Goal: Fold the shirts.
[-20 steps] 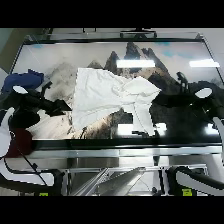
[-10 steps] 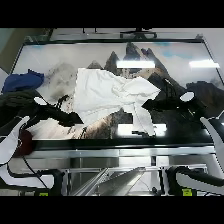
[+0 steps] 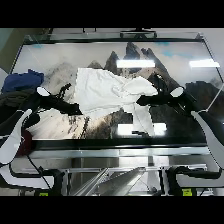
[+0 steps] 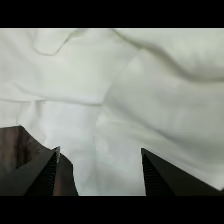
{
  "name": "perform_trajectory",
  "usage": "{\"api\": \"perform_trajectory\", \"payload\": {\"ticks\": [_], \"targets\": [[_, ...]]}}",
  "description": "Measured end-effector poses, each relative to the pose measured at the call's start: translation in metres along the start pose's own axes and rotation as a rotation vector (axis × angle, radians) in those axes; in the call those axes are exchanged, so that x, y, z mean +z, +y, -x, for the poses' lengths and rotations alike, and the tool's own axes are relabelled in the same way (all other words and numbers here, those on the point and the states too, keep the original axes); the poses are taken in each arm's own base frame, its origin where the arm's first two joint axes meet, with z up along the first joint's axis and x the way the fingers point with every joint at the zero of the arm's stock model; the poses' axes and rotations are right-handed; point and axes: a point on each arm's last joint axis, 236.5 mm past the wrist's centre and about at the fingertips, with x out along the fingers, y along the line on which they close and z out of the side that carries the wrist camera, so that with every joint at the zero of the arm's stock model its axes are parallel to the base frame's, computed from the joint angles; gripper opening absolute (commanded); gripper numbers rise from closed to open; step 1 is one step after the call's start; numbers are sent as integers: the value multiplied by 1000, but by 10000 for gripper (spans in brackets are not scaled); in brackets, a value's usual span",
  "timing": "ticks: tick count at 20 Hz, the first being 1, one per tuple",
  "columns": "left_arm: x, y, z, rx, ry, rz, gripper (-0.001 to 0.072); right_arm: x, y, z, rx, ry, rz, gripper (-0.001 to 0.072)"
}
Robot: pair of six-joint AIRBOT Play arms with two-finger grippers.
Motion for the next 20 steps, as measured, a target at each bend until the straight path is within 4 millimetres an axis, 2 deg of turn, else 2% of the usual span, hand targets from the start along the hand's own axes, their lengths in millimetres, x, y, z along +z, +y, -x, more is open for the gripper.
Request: {"api": "perform_trajectory", "payload": {"ticks": [3, 6, 10, 14, 16, 17, 18, 19, 20], "targets": [[10, -4, 9, 3, -19, -23, 0, 3, -1, -12, -22, 47, 5, 573], [19, -3, 18, 9, -42, -30, 17, -9, -7, -20, -88, 119, 40, 573], [21, 7, 27, 11, -62, -6, 17, -22, -4, -29, -156, 172, 98, 573], [20, 18, 33, 8, -75, 32, 17, -24, -3, -37, -236, 176, 163, 566], [20, 22, 35, 10, -82, 44, 17, -24, -9, -37, -284, 174, 181, 419], [20, 24, 36, 10, -85, 48, 17, -24, -12, -38, -303, 175, 187, 414], [20, 25, 37, 10, -87, 51, 17, -23, -15, -39, -317, 176, 195, 260], [21, 26, 38, 10, -89, 54, 17, -23, -17, -39, -327, 176, 196, 137], [21, 27, 38, 10, -90, 55, 17, -23, -18, -39, -334, 176, 200, 74]]}}
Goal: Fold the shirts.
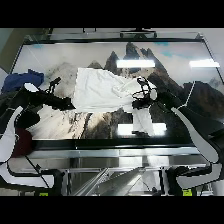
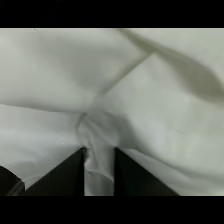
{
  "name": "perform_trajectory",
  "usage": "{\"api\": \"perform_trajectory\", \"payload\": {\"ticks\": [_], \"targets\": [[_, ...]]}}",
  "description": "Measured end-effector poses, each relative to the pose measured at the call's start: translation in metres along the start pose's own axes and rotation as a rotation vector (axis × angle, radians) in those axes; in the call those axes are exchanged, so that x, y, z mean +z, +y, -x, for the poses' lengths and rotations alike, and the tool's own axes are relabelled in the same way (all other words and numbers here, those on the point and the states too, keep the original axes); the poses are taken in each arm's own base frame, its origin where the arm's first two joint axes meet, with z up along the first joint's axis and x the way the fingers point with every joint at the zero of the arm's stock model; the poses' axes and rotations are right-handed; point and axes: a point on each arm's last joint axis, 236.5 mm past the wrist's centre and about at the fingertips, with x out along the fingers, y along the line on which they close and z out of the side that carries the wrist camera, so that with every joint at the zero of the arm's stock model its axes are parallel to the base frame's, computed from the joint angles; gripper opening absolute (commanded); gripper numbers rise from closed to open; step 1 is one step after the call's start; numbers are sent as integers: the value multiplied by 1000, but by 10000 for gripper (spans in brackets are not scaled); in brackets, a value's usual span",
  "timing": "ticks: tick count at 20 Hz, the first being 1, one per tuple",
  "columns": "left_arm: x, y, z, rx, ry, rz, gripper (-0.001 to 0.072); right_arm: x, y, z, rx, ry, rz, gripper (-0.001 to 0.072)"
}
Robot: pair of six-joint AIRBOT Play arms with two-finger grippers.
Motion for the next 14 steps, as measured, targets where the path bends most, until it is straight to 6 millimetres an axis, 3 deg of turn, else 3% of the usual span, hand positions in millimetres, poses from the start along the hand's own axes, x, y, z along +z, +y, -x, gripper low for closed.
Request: {"api": "perform_trajectory", "payload": {"ticks": [1, 4, 7, 9, 11, 14], "targets": [[0, 1, 0, 1, -2, 0, 17, 1, -1, 0, -7, -1, 2, 24], [0, 2, 1, 1, -3, -3, 18, 5, -4, 5, -23, -10, 3, 23], [1, 5, 4, 2, -10, 2, 18, 17, -8, 30, -35, -43, 3, 22], [2, 8, 12, 3, -27, 11, 18, 29, -21, 61, -48, -97, -26, 22], [7, 6, 30, -7, -76, 12, 18, 43, -47, 107, -74, -191, -93, 22], [26, -28, 84, -119, -252, -29, 18, 55, -93, 195, -109, -382, -224, 22]]}}
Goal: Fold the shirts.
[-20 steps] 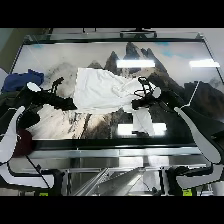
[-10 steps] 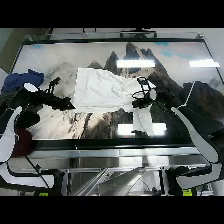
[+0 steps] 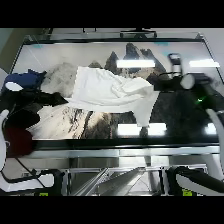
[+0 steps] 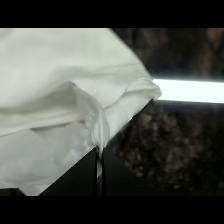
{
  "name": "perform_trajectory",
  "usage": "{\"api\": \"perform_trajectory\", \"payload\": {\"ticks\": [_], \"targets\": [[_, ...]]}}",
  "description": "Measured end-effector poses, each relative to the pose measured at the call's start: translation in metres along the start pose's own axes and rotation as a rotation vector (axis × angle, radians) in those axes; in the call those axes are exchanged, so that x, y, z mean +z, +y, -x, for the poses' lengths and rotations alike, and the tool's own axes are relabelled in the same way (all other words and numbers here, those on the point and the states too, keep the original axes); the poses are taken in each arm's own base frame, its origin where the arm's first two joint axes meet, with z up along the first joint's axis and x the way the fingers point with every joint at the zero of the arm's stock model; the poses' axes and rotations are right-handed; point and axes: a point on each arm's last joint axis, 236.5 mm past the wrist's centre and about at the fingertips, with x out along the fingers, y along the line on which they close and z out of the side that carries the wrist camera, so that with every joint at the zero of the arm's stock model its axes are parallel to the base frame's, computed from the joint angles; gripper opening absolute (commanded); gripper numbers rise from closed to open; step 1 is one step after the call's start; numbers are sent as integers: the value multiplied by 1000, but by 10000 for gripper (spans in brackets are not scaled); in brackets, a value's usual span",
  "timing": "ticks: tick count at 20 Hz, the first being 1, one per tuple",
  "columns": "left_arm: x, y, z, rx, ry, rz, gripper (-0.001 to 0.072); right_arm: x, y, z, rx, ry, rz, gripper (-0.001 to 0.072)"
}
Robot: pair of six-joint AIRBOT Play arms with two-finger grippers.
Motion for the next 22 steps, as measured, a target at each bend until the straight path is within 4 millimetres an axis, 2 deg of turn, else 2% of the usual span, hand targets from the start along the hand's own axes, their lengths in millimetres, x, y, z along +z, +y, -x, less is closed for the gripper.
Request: {"api": "perform_trajectory", "payload": {"ticks": [1, 3, 5, 7, 9, 11, 13, 14, 15, 16, 17, 18, 20, 22], "targets": [[13, -20, 19, -61, -76, -20, 18, 16, -13, 29, -4, -75, -47, 22], [36, -68, 66, -191, -238, -90, 18, 47, -29, 99, 10, -265, -112, 22], [50, -120, 119, -291, -385, -194, 18, 73, -30, 177, 33, -490, -122, 22], [54, -180, 180, -368, -538, -344, 19, 89, -20, 263, 35, -740, -83, 22], [45, -244, 242, -403, -693, -527, 20, 93, -5, 349, 12, -988, -28, 22], [32, -285, 285, -351, -810, -664, 20, 87, 7, 417, -29, -1190, 24, 22], [25, -309, 313, -251, -907, -756, 20, 81, 13, 454, -60, -1305, 52, 22], [25, -313, 321, -206, -935, -777, 21, 81, 12, 460, -68, -1328, 55, 22], [27, -313, 324, -165, -951, -787, 21, 86, 9, 456, -66, -1325, 48, 22], [31, -309, 323, -143, -950, -782, 20, 94, 5, 441, -52, -1293, 37, 22], [39, -300, 317, -135, -931, -766, 20, 103, 1, 417, -30, -1240, 24, 22], [47, -287, 305, -135, -898, -740, 19, 113, -4, 388, -7, -1176, 9, 22], [70, -251, 266, -134, -801, -662, 19, 131, -14, 317, 37, -1026, -21, 22], [96, -200, 210, -110, -686, -561, 19, 141, -25, 233, 68, -863, -53, 22]]}}
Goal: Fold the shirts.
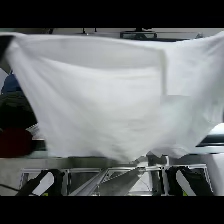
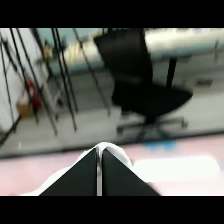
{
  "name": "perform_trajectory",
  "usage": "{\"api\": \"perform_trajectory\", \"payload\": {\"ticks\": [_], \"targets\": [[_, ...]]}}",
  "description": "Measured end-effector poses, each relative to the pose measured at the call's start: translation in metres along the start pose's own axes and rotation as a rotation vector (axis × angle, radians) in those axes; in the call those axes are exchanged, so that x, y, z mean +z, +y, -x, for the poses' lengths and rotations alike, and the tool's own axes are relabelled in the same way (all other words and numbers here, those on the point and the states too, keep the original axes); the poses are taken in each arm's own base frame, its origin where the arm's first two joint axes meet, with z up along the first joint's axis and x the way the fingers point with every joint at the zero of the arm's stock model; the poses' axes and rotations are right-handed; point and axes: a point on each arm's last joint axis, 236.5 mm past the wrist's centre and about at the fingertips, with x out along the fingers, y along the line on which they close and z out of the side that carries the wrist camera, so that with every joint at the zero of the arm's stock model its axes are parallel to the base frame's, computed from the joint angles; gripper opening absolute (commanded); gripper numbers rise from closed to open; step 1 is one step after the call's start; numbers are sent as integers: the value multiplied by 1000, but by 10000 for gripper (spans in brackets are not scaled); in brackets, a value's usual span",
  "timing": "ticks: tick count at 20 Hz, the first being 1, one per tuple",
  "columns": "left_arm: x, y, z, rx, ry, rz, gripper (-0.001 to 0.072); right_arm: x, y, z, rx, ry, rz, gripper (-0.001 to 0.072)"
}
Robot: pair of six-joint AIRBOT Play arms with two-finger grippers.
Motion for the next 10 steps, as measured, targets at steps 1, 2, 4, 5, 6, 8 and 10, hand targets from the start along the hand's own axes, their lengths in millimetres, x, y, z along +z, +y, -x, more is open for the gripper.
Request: {"api": "perform_trajectory", "payload": {"ticks": [1, 2, 4, 5, 6, 8, 10], "targets": [[-25, 26, -21, 18, 63, 44, 19, -30, -10, -26, -3, 75, -25, 22], [-53, 53, -42, 35, 129, 91, 19, -64, -21, -52, -9, 154, -53, 22], [-106, 102, -76, 63, 232, 170, 18, -131, -41, -92, -27, 290, -114, 20], [-136, 126, -92, 72, 288, 212, 17, -161, -51, -108, -40, 343, -147, 20], [-161, 146, -105, 76, 330, 246, 16, -189, -60, -121, -52, 387, -175, 20], [-205, 183, -129, 76, 397, 304, 16, -240, -76, -143, -71, 455, -235, 20], [-239, 214, -149, 78, 439, 339, 16, -278, -84, -159, -69, 492, -282, 21]]}}
